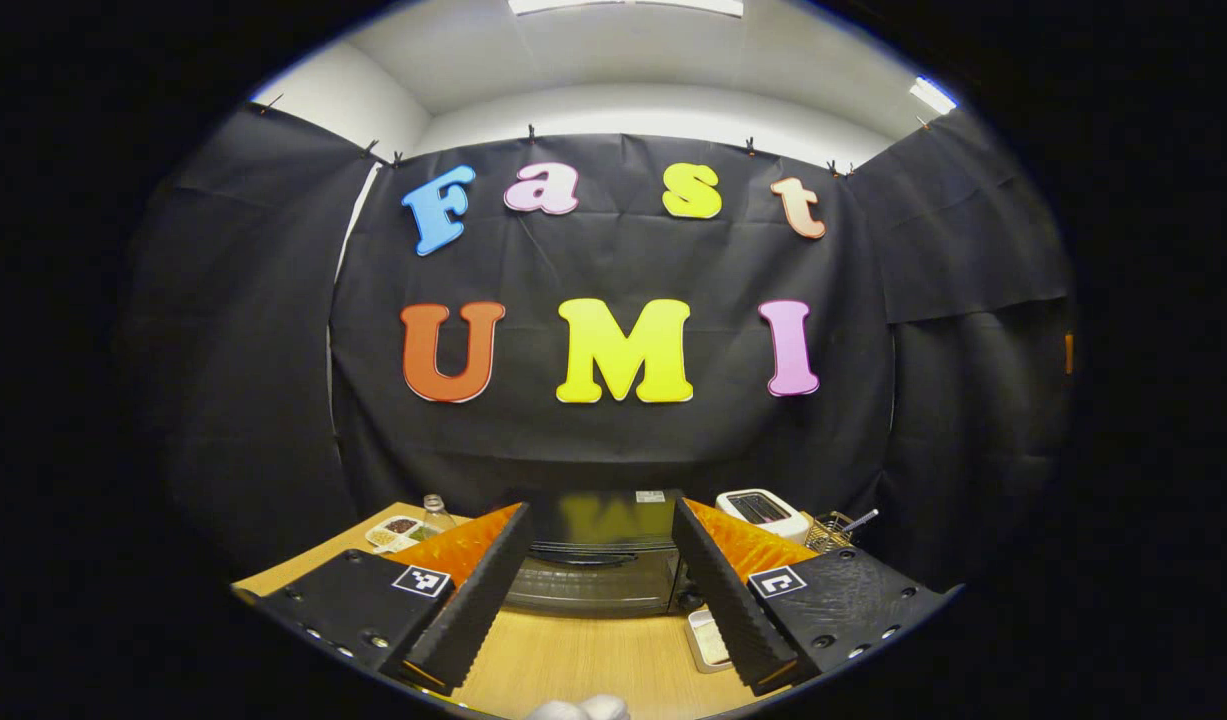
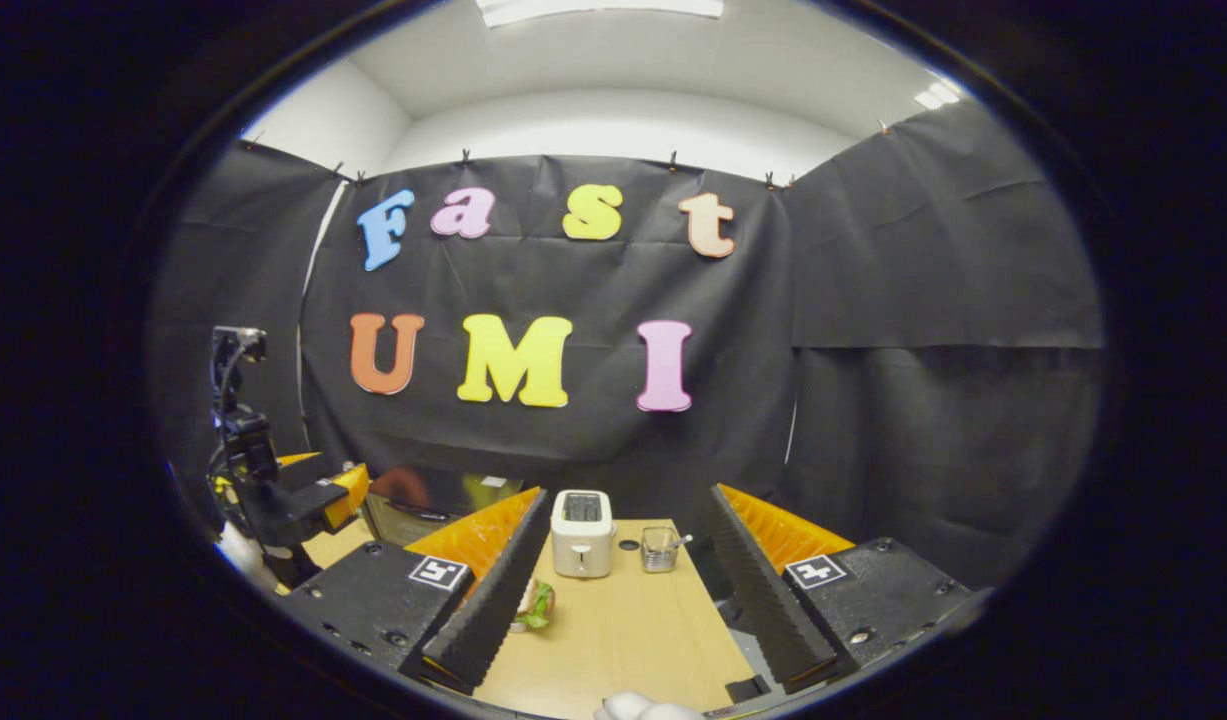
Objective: Open the electric oven with the left hand, put the food in, and close the electric oven.
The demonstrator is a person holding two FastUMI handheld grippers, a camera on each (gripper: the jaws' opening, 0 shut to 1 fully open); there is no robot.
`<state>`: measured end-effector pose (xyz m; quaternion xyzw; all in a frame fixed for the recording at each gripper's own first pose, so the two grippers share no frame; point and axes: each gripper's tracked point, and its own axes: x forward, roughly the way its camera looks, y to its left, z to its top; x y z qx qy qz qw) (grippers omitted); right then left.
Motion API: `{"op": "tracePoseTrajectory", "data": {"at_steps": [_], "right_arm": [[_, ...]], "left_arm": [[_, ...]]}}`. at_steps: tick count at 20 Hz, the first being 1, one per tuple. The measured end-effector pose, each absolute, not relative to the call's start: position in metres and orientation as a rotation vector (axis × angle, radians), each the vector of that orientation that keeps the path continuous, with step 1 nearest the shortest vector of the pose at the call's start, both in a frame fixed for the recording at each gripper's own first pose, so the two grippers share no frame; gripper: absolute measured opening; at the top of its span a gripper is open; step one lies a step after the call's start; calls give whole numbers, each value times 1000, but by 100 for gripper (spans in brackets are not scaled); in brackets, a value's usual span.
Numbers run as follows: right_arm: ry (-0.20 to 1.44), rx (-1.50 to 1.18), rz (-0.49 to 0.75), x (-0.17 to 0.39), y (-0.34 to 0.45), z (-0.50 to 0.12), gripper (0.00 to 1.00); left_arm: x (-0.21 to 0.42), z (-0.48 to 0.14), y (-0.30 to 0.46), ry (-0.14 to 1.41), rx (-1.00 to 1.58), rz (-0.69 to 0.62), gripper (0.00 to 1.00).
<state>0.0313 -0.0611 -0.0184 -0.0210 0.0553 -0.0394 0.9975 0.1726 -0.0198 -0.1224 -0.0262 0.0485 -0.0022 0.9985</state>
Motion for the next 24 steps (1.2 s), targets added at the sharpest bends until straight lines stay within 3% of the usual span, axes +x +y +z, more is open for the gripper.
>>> {"op": "tracePoseTrajectory", "data": {"at_steps": [7, 8, 9, 10, 11, 12, 13, 14, 16, 17, 24], "right_arm": [[172, -59, -176, 26, -89, -35, 100], [187, -57, -191, 25, -92, -39, 92], [209, -59, -204, 23, -97, -48, 100], [229, -61, -216, 21, -100, -54, 100], [247, -61, -224, 19, -102, -59, 100], [258, -62, -230, 16, -104, -61, 92], [262, -59, -237, 16, -107, -63, 92], [266, -56, -242, 16, -108, -64, 100], [272, -43, -246, 17, -109, -68, 100], [278, -35, -242, 17, -108, -71, 92], [285, -30, -207, 21, -100, -75, 92]], "left_arm": [[283, -235, -6, 321, -49, 17, 93], [291, -252, -5, 358, -55, 25, 93], [299, -264, -3, 381, -59, 23, 93], [306, -270, 0, 392, -43, 29, 82], [310, -280, 4, 413, -39, 42, 93], [311, -283, 6, 422, -30, 54, 94], [315, -282, 9, 406, -2, 64, 96], [316, -289, 8, 434, 28, 66, 95], [317, -288, 8, 426, 42, 62, 96], [316, -287, 10, 434, 35, 65, 95], [298, -289, 7, 431, 38, 63, 96]]}}
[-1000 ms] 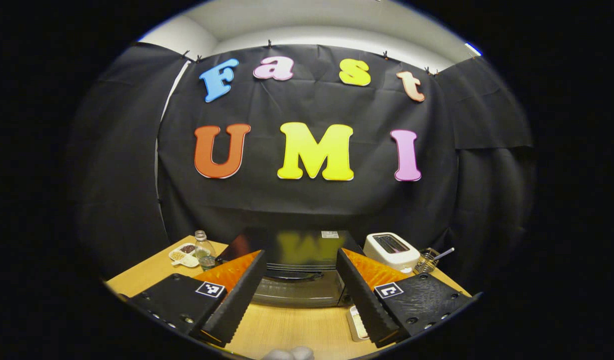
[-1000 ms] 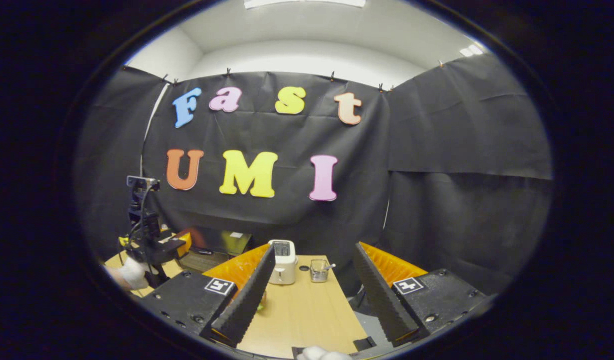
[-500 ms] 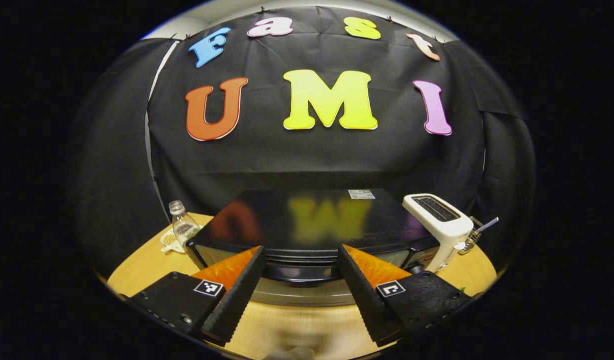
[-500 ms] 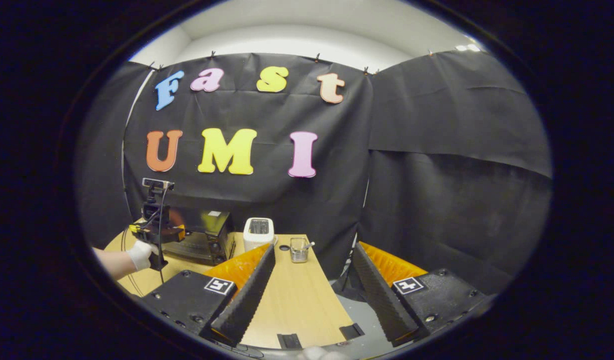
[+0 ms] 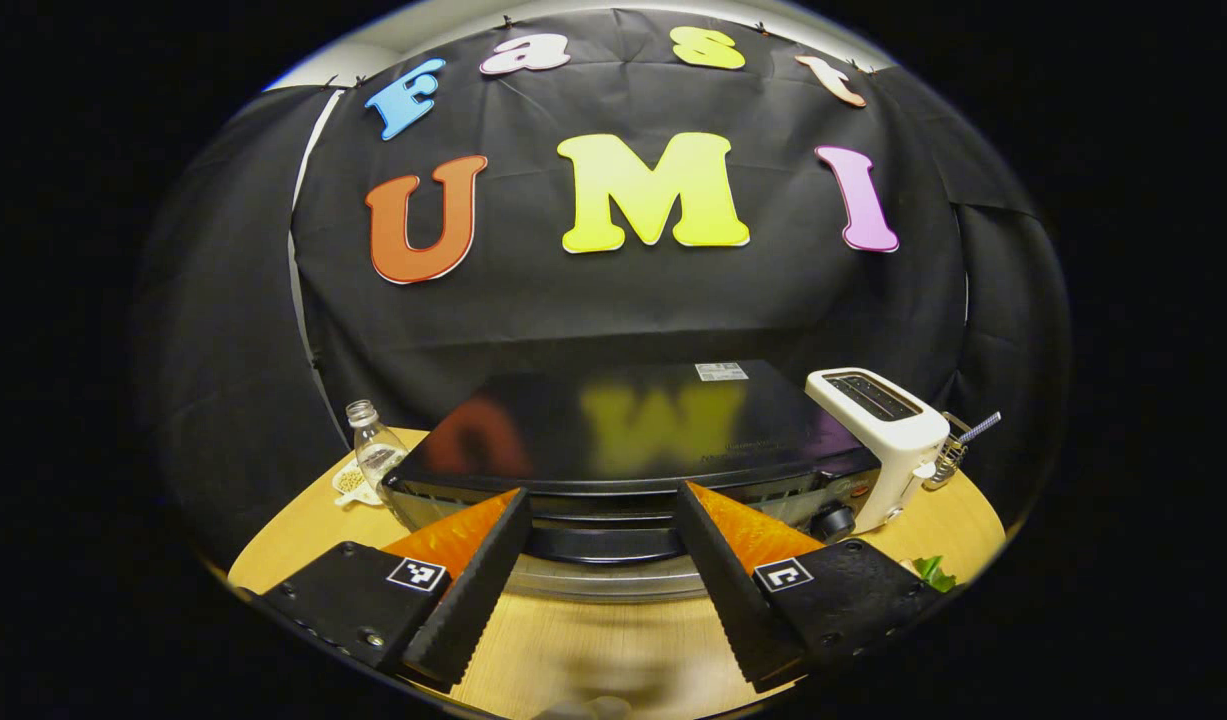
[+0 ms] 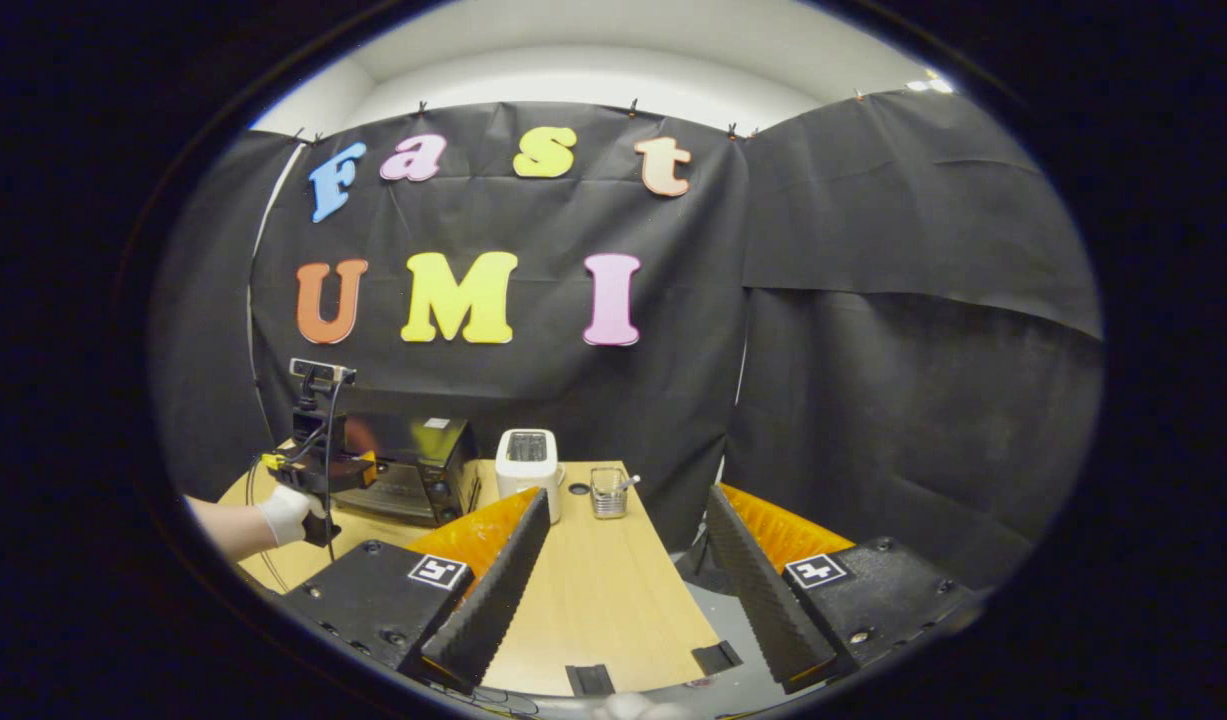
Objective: Open the electric oven with the left hand, put the food in, and close the electric oven.
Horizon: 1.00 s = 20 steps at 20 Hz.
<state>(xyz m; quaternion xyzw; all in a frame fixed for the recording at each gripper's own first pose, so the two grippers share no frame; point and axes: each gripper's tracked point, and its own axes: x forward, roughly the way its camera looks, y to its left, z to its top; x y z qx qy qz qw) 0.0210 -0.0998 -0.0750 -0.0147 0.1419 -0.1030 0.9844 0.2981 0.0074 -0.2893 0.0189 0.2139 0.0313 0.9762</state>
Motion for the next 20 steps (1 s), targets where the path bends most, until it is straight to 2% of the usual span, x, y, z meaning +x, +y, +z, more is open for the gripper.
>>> {"op": "tracePoseTrajectory", "data": {"at_steps": [9, 20], "right_arm": [[324, 0, -170, 13, -90, -91, 92], [349, -5, -123, -7, -67, -96, 92]], "left_arm": [[235, -308, 3, 471, 41, 50, 96], [161, -371, -9, 625, 27, 18, 95]]}}
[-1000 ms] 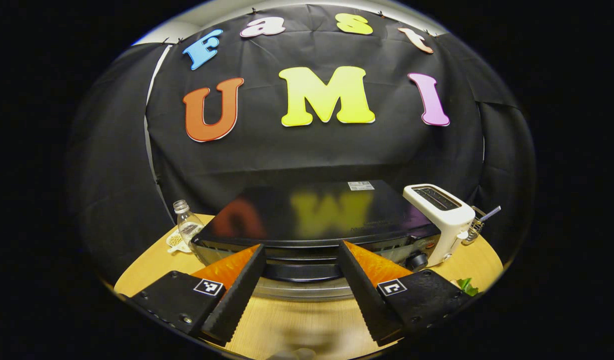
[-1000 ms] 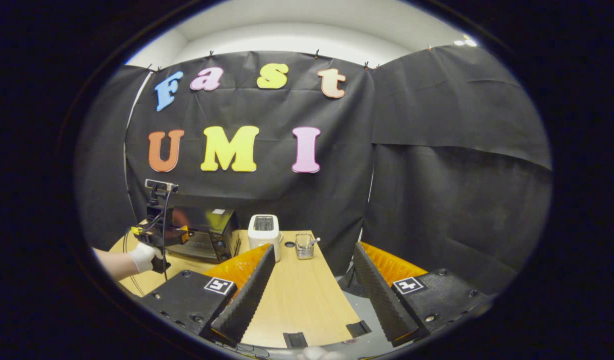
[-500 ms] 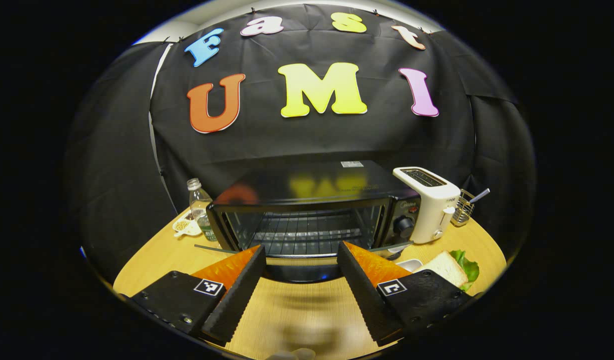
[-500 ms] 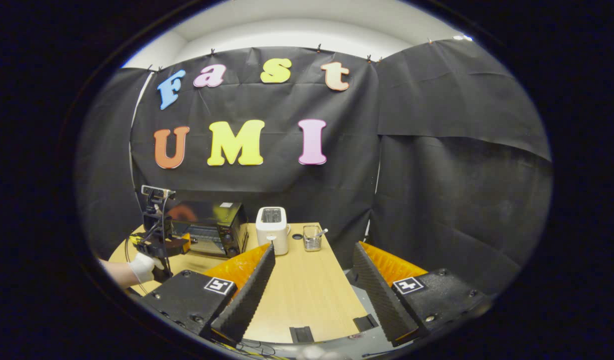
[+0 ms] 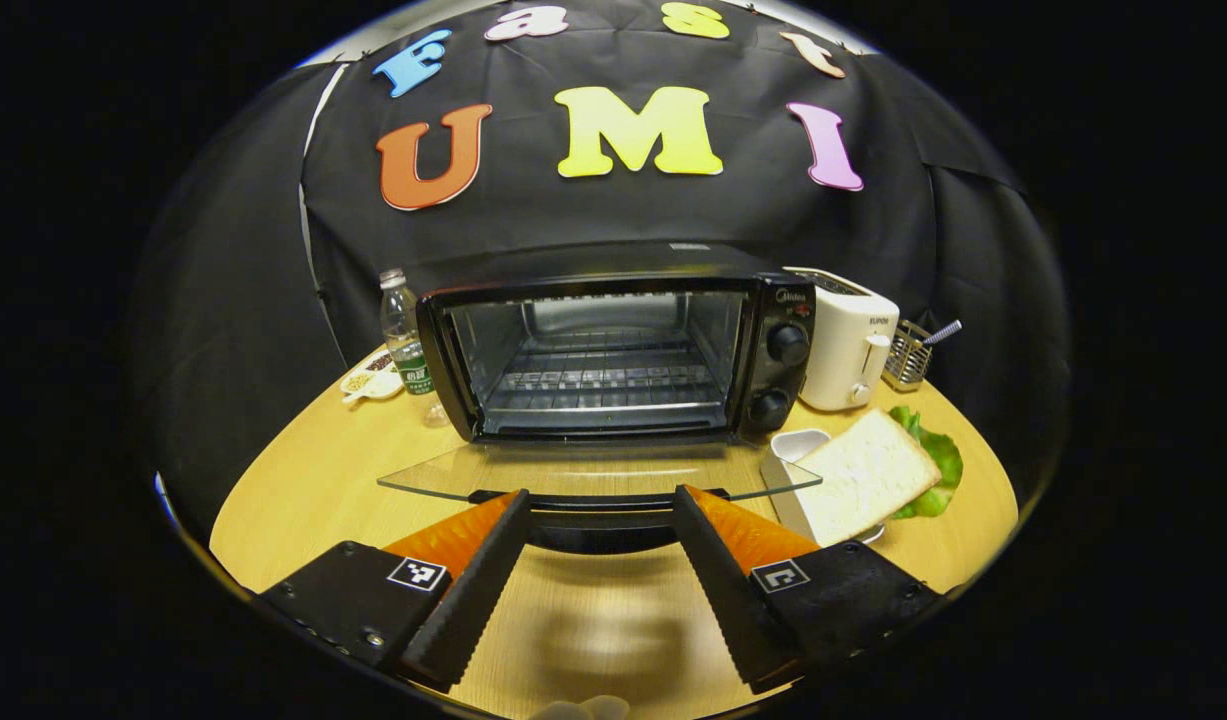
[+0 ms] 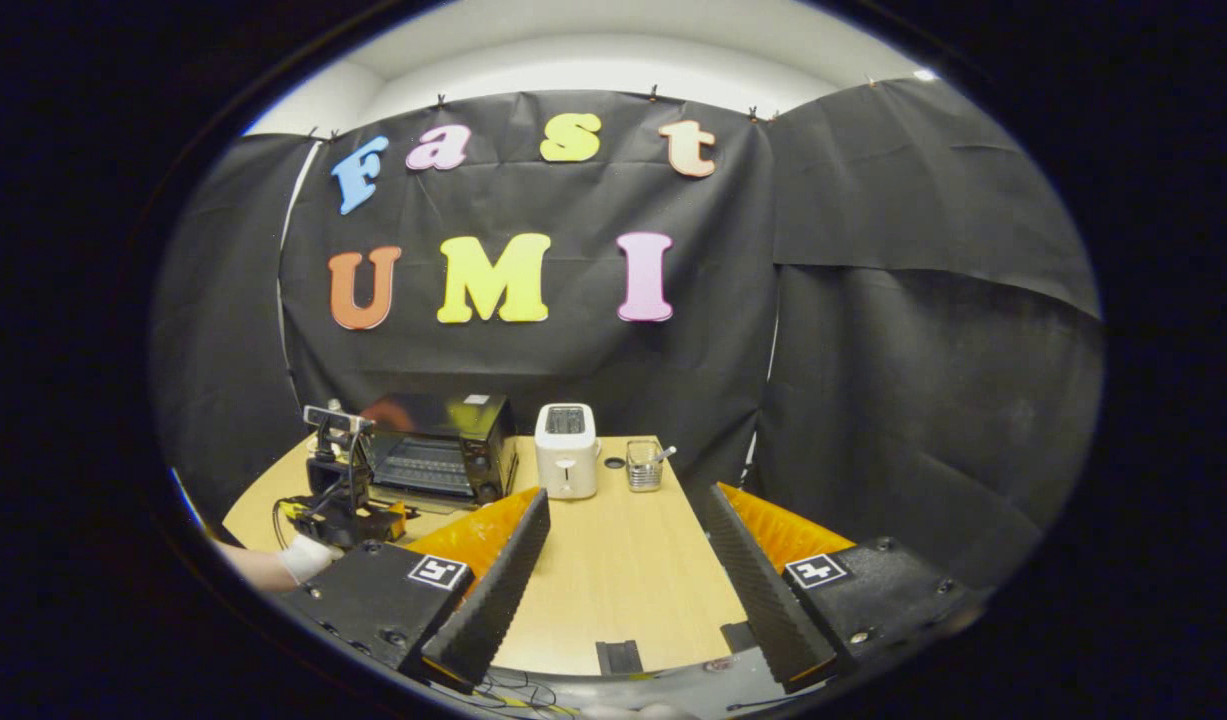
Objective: Open the electric oven with the left hand, put the food in, and close the electric oven.
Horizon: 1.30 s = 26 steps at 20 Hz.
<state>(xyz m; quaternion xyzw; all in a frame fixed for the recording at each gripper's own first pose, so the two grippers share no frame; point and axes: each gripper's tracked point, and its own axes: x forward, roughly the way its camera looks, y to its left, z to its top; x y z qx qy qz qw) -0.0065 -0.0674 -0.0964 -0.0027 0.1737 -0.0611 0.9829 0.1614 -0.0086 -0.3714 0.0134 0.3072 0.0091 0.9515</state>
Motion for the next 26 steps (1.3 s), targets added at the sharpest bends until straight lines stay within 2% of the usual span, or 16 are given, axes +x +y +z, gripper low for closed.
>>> {"op": "tracePoseTrajectory", "data": {"at_steps": [1, 2, 5, 6, 7, 8, 9, 10, 11, 12, 13, 14, 21, 22, 25, 26], "right_arm": [[358, -8, -124, -8, -67, -100, 92], [368, -11, -124, -10, -66, -102, 92], [378, -13, -150, -17, -71, -104, 92], [382, -13, -159, -20, -71, -105, 100], [381, -14, -169, -22, -71, -105, 100], [380, -18, -176, -23, -71, -104, 92], [389, -23, -180, -26, -70, -108, 100], [389, -21, -181, -28, -68, -109, 100], [392, -19, -182, -28, -67, -109, 92], [397, -19, -183, -28, -67, -111, 100], [401, -18, -183, -30, -66, -112, 92], [406, -20, -183, -31, -65, -112, 92], [403, 20, -119, -17, -45, -141, 92], [419, 26, -98, -9, -43, -152, 100], [480, 66, -13, 21, -32, -196, 92], [506, 85, 23, 34, -26, -215, 100]], "left_arm": [[157, -378, -9, 643, 27, 14, 84], [152, -387, -10, 673, 18, 7, 95], [141, -414, -16, 760, -26, -10, 94], [136, -423, -17, 790, -28, -12, 100], [131, -432, -17, 826, -31, -12, 93], [128, -436, -17, 847, -40, -11, 100], [130, -437, -18, 844, -47, -10, 93], [131, -437, -18, 842, -43, -12, 93], [131, -438, -18, 840, -36, -16, 93], [131, -439, -18, 844, -31, -19, 93], [130, -440, -18, 844, -33, -19, 93], [129, -438, -17, 844, -36, -18, 94], [108, -371, -4, 666, -50, -65, 94], [99, -355, 3, 640, -47, -59, 94], [70, -305, 26, 550, -40, -34, 94], [60, -287, 33, 525, -38, -27, 94]]}}
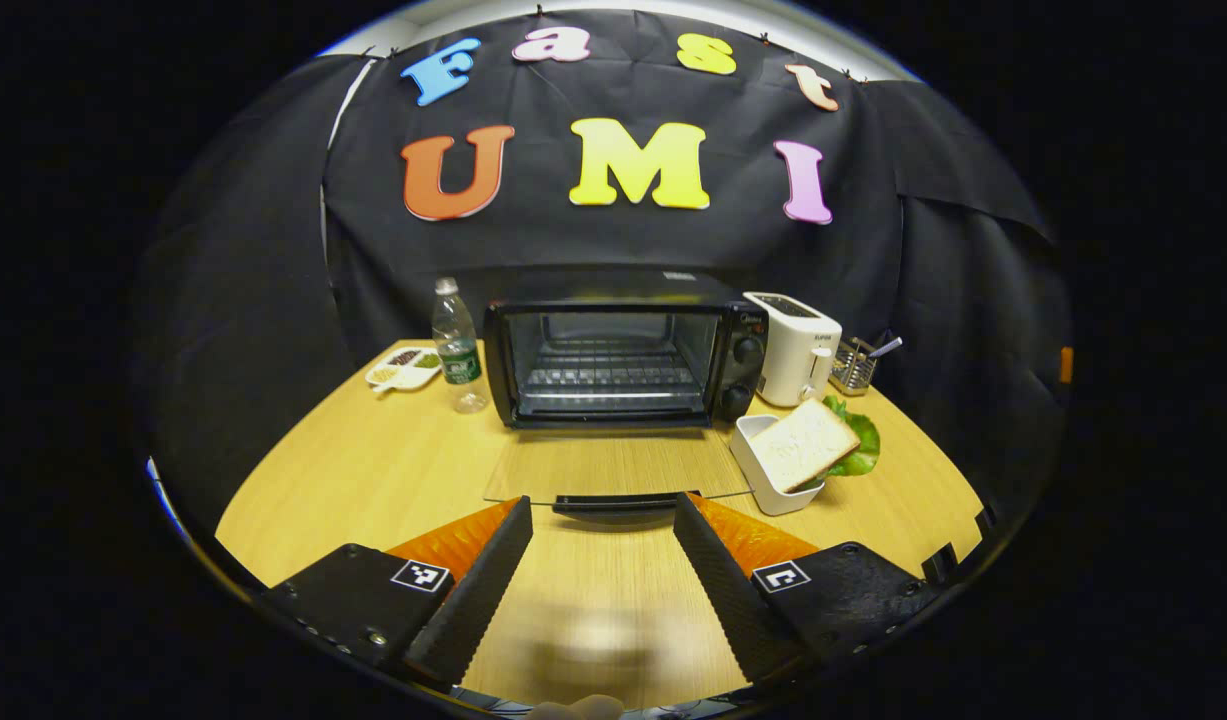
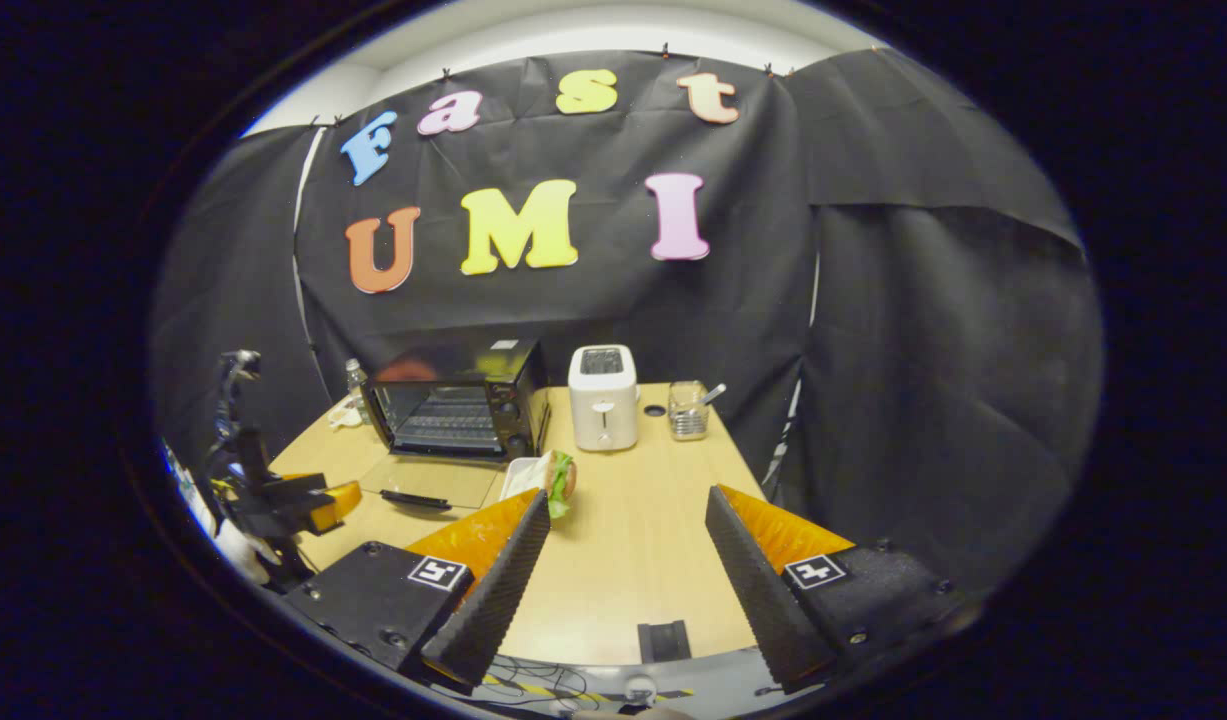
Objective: Open the electric oven with the left hand, put the food in, and close the electric oven.
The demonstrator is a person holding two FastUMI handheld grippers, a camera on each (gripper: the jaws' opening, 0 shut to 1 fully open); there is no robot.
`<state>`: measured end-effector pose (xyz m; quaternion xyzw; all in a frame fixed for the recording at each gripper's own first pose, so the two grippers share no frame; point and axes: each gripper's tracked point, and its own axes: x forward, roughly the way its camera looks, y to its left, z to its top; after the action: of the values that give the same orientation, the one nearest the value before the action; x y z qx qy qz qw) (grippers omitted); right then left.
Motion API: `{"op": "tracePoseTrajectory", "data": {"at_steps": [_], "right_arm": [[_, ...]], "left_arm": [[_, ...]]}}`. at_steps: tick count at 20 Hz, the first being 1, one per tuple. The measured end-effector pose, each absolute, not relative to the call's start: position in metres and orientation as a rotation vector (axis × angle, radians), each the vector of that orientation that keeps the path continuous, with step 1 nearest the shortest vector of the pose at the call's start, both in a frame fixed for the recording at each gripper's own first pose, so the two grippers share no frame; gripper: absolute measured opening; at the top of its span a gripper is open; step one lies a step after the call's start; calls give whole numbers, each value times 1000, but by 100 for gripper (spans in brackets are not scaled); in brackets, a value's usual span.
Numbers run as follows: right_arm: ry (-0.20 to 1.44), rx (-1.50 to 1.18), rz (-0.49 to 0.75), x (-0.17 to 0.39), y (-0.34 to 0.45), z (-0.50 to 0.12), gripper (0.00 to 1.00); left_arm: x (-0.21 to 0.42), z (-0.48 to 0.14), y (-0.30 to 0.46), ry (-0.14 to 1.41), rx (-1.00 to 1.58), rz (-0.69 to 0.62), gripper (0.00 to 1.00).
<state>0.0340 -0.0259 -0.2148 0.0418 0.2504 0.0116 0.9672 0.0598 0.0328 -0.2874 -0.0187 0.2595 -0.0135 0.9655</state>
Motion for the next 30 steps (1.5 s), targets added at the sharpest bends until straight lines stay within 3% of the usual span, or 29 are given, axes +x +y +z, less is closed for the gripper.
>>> {"op": "tracePoseTrajectory", "data": {"at_steps": [1, 2, 3, 4, 6, 7, 8, 13, 14, 15, 16, 17, 19, 20, 24, 25, 26, 27, 28, 29, 30], "right_arm": [[534, 106, 63, 48, -18, -233, 100], [568, 125, 100, 63, -10, -252, 92], [602, 149, 133, 76, -4, -275, 92], [641, 177, 159, 91, 4, -294, 100], [700, 219, 203, 122, 16, -329, 99], [732, 247, 223, 137, 23, -344, 89], [766, 289, 251, 151, 32, -358, 99], [867, 493, 374, 220, 63, -389, 97], [883, 500, 389, 230, 64, -394, 83], [904, 497, 389, 239, 62, -403, 93], [916, 505, 406, 247, 64, -407, 91], [924, 533, 428, 253, 70, -408, 77], [939, 585, 450, 259, 75, -407, 66], [942, 603, 473, 258, 78, -408, 51], [919, 596, 512, 260, 82, -400, 36], [916, 592, 514, 259, 82, -398, 42], [910, 584, 508, 259, 81, -395, 31], [893, 573, 501, 256, 81, -389, 30], [876, 558, 488, 255, 79, -381, 39], [847, 539, 474, 254, 79, -370, 39], [817, 529, 460, 252, 80, -357, 29]], "left_arm": [[49, -270, 39, 496, -32, -17, 94], [39, -252, 45, 466, -27, -3, 94], [31, -234, 48, 439, -27, 14, 94], [24, -216, 49, 416, -30, 32, 94], [12, -182, 55, 375, -25, 85, 94], [7, -170, 63, 370, -14, 128, 94], [2, -155, 69, 356, -2, 162, 94], [0, -101, 74, 296, 10, 277, 95], [1, -96, 75, 295, 2, 302, 95], [2, -92, 73, 291, -13, 320, 95], [3, -88, 72, 289, -17, 336, 94], [6, -87, 72, 290, -13, 351, 95], [7, -85, 71, 292, -17, 371, 94], [7, -85, 71, 290, -22, 379, 95], [3, -89, 79, 299, -38, 399, 95], [2, -89, 82, 300, -39, 400, 95], [2, -89, 82, 297, -40, 388, 95], [2, -89, 85, 298, -35, 382, 95], [2, -91, 89, 301, -29, 371, 95], [2, -93, 91, 297, -28, 355, 95], [3, -92, 92, 287, -39, 330, 95]]}}
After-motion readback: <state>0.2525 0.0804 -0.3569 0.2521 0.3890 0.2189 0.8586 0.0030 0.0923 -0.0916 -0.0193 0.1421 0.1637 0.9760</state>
